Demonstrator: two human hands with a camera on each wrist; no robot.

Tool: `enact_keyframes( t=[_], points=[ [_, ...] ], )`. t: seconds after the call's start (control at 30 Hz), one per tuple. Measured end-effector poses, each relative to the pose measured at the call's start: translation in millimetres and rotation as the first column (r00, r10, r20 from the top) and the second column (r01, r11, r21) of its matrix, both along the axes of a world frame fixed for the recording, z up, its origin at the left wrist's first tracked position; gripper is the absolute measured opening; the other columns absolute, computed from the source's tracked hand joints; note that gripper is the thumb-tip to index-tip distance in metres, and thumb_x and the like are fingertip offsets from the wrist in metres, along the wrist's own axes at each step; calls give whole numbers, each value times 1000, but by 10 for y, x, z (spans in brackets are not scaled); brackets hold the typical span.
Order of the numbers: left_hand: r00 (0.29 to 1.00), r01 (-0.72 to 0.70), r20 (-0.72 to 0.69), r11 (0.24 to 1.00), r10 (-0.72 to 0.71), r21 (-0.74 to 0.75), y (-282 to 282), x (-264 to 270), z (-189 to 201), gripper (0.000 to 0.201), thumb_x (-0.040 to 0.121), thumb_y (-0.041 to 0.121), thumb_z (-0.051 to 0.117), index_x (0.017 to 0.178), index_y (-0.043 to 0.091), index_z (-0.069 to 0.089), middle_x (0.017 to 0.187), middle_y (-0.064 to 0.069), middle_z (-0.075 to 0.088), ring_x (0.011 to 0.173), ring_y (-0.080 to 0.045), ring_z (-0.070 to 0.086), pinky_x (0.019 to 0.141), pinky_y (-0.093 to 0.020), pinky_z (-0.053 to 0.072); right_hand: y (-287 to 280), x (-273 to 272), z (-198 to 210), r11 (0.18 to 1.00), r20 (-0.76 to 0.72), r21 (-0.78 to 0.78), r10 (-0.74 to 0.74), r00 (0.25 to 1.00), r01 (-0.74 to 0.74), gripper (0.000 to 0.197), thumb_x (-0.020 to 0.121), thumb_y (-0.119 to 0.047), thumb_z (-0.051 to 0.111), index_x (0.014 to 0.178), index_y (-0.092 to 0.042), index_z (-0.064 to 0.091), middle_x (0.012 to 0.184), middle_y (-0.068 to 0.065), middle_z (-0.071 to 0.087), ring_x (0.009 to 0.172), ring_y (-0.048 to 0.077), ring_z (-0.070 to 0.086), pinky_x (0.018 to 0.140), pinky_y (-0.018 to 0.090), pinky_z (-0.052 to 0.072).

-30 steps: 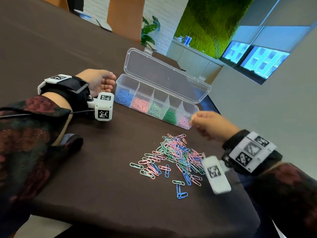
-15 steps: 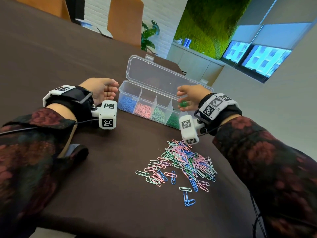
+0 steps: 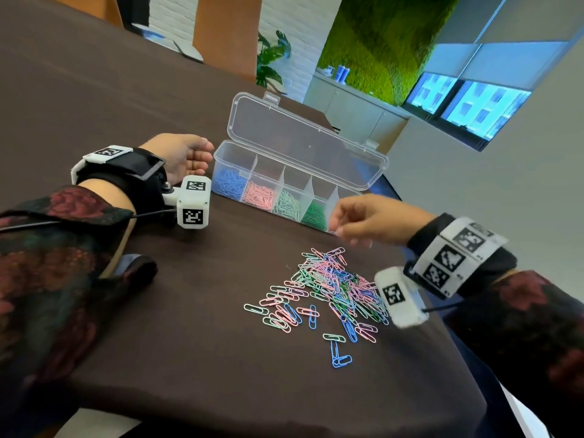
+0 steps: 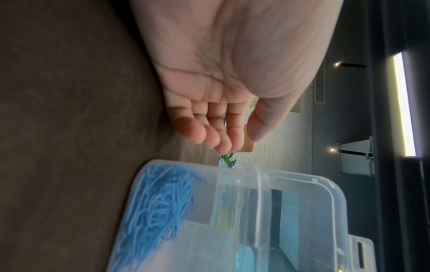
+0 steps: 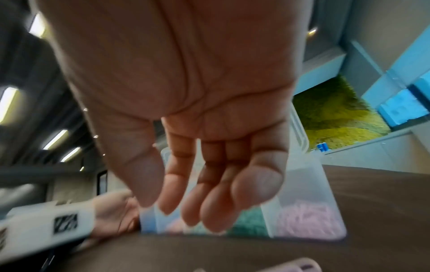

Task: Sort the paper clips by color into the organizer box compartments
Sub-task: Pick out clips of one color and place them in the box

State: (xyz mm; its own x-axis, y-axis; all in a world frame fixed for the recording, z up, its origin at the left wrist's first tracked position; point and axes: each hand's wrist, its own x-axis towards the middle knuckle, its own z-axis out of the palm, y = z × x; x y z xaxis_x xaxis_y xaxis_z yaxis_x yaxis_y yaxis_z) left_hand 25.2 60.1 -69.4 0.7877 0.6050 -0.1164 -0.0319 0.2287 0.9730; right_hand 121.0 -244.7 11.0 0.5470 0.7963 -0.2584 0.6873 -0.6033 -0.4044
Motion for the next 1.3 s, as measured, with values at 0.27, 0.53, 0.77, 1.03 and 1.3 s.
enact_keyframes(
  t=[0.27,0.53,0.77,1.03,1.3],
  points=[
    [1000,11,-13,1000,-11,16,2,12,-13,20,97,21,44,81,15,55,69,2,51,57,-8,45,45,-13,44,-101,-221,-379,927,89,-312,248,965,-209,18,83,-18,70,82,-22,52,64,-8,49,54,5,42,55,17,35],
    [1000,23,-15,1000,-23,19,4,11,-13,21,97,22,43,81,15,55,70,2,51,57,-7,45,45,-12,44,-70,-200,-260,946,399,-312,214,892,-88,10,87,-13,56,88,-22,54,66,-13,46,65,10,48,54,17,34],
    [1000,19,-14,1000,-18,15,-3,10,-11,21,97,21,43,81,15,54,71,1,50,57,-8,45,47,-13,44,111,-438,-428,951,188,-238,244,951,-197,10,84,-23,68,85,-16,62,64,-12,51,58,2,46,59,16,37],
    [1000,17,-7,1000,-17,5,-4,4,-12,17,96,21,46,82,15,55,72,1,51,58,-8,46,50,-14,44,153,-428,-485,957,157,-231,213,964,-174,5,84,-13,63,81,-10,60,63,-11,50,57,4,44,56,17,36],
    [1000,14,6,1000,-14,7,0,11,-10,17,96,20,46,81,15,55,71,1,51,56,-7,46,48,-14,44,99,-367,-407,997,29,-46,66,997,-64,11,89,-21,63,86,-11,64,63,-15,56,55,2,47,58,13,42]
  ],
)
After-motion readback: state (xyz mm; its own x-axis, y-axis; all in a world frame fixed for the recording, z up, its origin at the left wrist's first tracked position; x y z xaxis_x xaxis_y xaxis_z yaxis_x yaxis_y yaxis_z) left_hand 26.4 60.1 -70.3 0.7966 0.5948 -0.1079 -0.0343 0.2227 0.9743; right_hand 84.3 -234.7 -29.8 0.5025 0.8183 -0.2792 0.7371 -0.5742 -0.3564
